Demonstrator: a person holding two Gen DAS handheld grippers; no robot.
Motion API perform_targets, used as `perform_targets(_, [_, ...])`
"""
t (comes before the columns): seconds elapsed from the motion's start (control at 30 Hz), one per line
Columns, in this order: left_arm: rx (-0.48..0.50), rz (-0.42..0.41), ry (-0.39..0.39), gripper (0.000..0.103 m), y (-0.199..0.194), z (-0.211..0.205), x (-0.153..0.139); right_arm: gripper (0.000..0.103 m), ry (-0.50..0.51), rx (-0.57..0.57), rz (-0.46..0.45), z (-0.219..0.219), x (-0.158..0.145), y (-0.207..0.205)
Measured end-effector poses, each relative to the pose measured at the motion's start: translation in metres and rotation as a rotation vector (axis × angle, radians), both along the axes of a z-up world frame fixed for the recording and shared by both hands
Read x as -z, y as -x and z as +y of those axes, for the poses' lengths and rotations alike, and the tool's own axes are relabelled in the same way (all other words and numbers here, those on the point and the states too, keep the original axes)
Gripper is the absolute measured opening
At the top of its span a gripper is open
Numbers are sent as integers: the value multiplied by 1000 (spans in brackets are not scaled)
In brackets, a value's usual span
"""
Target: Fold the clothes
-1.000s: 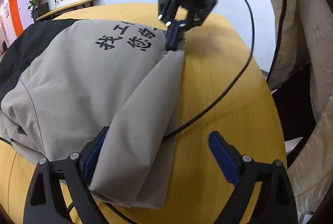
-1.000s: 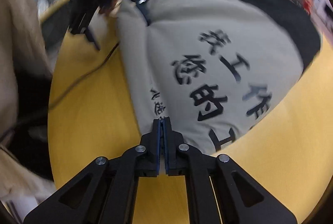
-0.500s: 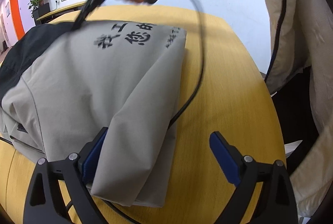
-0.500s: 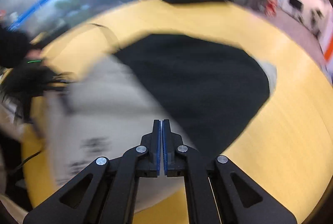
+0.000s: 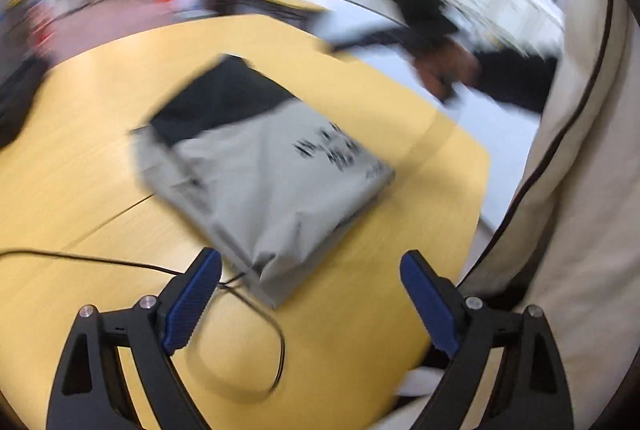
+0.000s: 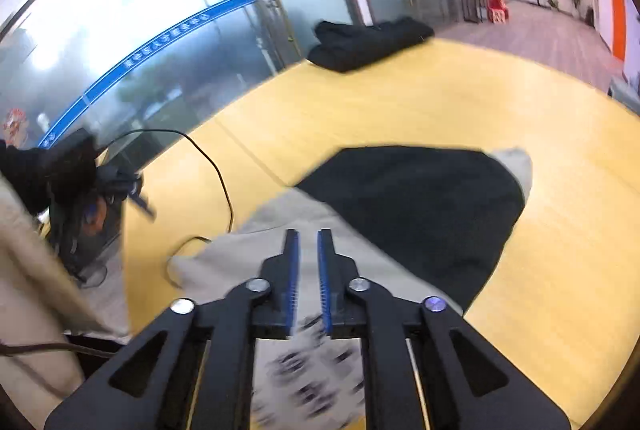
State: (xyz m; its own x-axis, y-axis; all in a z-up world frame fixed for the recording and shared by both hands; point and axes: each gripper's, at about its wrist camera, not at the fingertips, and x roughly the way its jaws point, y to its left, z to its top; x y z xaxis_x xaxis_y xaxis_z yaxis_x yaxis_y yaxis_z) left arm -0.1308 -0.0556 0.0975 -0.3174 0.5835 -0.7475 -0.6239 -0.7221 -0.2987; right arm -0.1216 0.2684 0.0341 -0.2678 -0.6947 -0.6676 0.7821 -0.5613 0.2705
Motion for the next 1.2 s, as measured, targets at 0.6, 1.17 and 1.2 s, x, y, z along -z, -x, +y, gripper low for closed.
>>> perform_targets(0.6, [-418,-223,-198,102,77,81,112,30,-270,112,-9,137,-2,-52])
perform_targets(1.17, [-497,-197,-246,103,82,90,168,70,-352,-733,-206,-210,63,166])
perform_targets(1.2, [-504,-207,-273,103,83,86,169,69,-400,-761,-242,-227,80,175])
